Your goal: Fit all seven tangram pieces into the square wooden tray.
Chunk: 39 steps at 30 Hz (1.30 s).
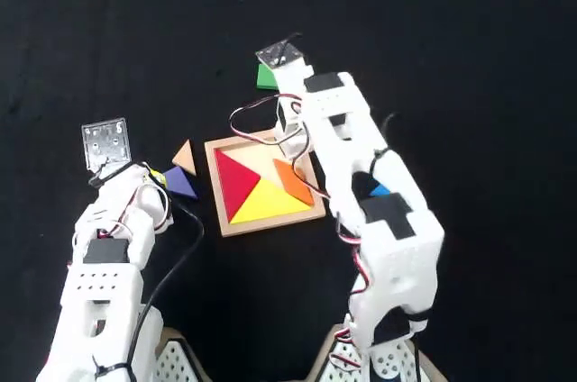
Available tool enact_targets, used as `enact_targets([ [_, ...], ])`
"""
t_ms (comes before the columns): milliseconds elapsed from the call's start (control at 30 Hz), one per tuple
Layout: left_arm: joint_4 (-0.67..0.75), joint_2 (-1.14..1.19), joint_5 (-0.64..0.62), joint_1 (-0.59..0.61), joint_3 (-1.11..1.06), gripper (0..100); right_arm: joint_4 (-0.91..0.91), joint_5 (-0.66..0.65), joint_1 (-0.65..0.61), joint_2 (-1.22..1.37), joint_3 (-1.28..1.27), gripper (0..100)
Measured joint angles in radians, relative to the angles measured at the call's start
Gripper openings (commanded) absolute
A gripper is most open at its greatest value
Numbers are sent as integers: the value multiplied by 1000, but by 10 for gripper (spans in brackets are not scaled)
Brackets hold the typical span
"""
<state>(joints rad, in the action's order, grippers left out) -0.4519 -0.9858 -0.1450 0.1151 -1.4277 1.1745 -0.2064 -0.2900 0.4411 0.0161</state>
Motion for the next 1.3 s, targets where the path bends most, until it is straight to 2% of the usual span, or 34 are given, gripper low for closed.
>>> enact_targets([
  [200, 0, 0, 0, 0, 0, 30, 2, 21, -15, 103, 72, 224],
  [400, 0, 0, 0, 0, 0, 30, 2, 25, -15, 140, 120, 11],
  [800, 0, 0, 0, 0, 0, 30, 71, 29, 37, 135, 114, 11],
  [1167, 8, 0, 0, 0, 0, 30, 46, 78, 60, -109, -172, 18],
  [1233, 8, 0, 0, 0, 0, 30, 35, 78, 60, -141, -216, 58],
  [1300, 8, 0, 0, 0, 0, 30, 32, 78, 61, -153, -239, 153],
])
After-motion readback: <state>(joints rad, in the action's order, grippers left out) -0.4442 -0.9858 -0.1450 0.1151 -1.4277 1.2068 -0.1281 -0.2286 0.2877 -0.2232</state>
